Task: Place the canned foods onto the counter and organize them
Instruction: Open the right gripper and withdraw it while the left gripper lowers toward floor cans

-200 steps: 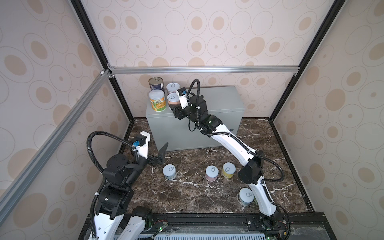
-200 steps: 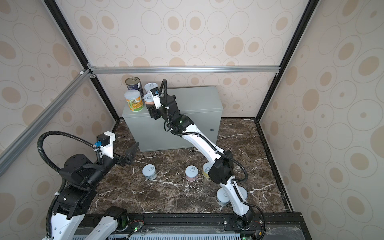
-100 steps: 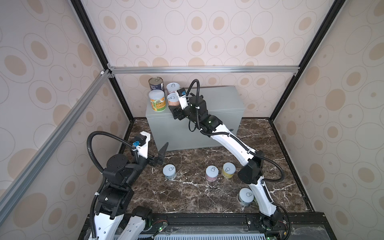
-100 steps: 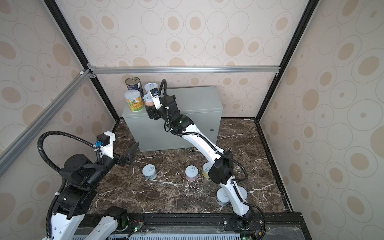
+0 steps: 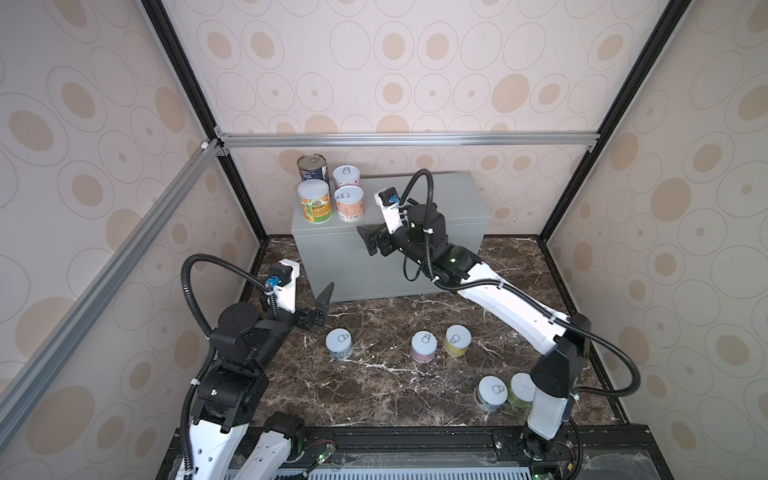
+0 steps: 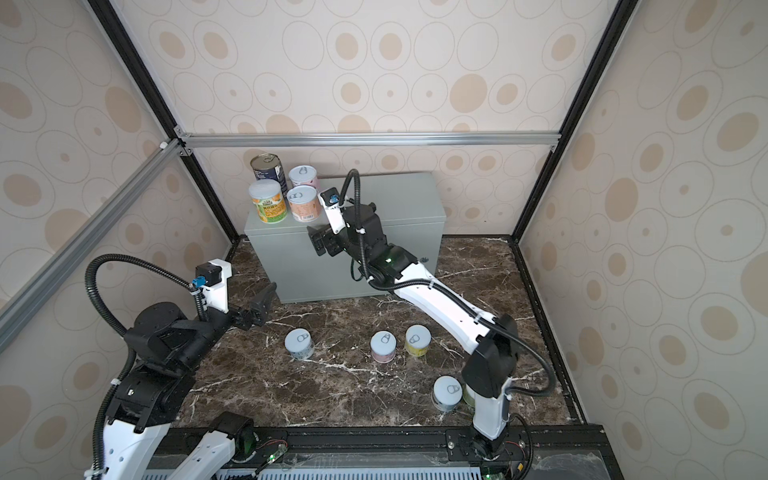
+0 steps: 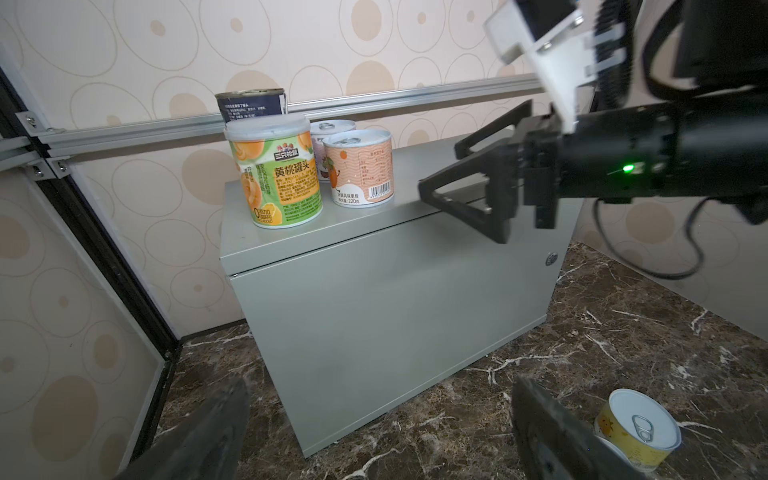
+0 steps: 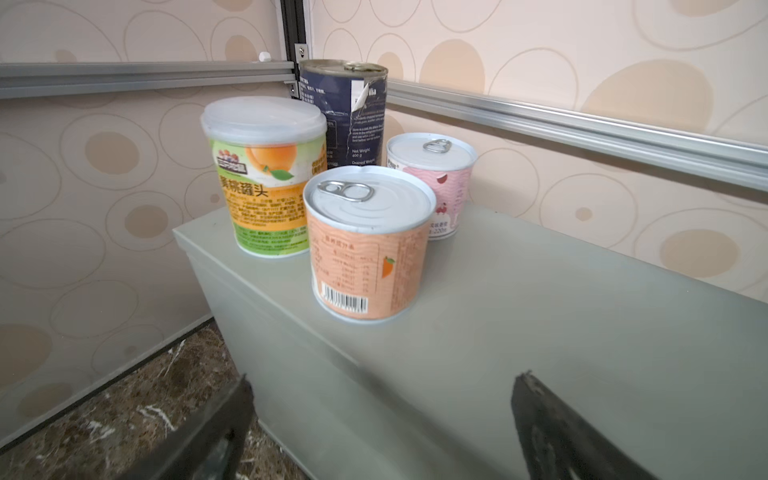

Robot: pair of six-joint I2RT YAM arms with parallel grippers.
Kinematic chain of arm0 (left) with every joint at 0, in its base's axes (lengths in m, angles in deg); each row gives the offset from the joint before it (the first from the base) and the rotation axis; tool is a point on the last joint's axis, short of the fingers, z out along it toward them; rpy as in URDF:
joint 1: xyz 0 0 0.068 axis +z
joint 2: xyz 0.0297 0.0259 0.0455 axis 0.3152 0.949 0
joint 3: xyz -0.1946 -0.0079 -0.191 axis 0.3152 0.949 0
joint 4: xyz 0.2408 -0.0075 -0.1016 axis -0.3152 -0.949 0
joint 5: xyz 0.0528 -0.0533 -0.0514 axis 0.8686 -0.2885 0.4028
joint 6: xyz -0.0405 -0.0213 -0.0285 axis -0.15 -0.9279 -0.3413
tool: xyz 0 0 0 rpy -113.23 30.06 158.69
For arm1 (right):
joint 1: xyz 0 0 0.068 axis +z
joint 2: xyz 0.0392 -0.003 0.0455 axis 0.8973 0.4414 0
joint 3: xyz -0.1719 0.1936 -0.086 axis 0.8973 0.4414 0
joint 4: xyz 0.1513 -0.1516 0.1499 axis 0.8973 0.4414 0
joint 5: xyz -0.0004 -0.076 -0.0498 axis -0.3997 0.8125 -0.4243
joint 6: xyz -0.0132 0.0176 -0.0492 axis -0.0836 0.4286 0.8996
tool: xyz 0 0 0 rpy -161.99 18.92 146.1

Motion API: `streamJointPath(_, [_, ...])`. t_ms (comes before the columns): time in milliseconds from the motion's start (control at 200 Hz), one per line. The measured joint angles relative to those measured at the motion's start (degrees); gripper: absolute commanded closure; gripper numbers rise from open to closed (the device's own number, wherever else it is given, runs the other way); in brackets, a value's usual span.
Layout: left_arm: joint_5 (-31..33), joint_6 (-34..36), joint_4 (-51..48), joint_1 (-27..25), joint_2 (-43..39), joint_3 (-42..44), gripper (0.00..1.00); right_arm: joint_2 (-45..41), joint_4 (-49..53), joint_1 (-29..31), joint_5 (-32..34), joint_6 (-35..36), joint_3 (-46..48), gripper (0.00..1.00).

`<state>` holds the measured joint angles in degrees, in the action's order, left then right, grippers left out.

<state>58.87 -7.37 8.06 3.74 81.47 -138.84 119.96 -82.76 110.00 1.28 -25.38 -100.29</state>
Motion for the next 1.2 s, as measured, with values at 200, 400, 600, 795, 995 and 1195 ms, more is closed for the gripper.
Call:
streamJointPath(200, [0.4,-4.8,-3.3,0.0,-1.0,3.7,0.02,-17.9,0.4,0.5,2.0,-0.3,15.1,0.0])
streamJointPath(400, [0.2,-10.3,-7.1,-0.6,1.5,6.1,0.02,-30.0,1.8,1.8,3.8,-1.5,28.4,0.0])
streamJointPath(600, [0.5,-16.6,-8.6,-0.7,7.2,6.3,0.02,-37.3,4.6,2.4,4.6,-3.3,38.5,0.0])
streamJointPath(795, [3.5,-25.8,-9.2,-1.8,8.1,12.0,0.02,-42.5,5.9,2.6,5.7,-4.2,42.8,0.0])
streamJointPath(995, [7.5,-31.6,-10.6,-4.4,11.1,13.8,0.02,-44.8,5.9,2.6,5.8,-4.5,45.5,0.0])
streamJointPath(1195, [10.1,-35.7,-10.3,-8.2,16.5,15.6,0.02,-45.2,5.8,2.6,5.7,-4.7,47.0,0.0])
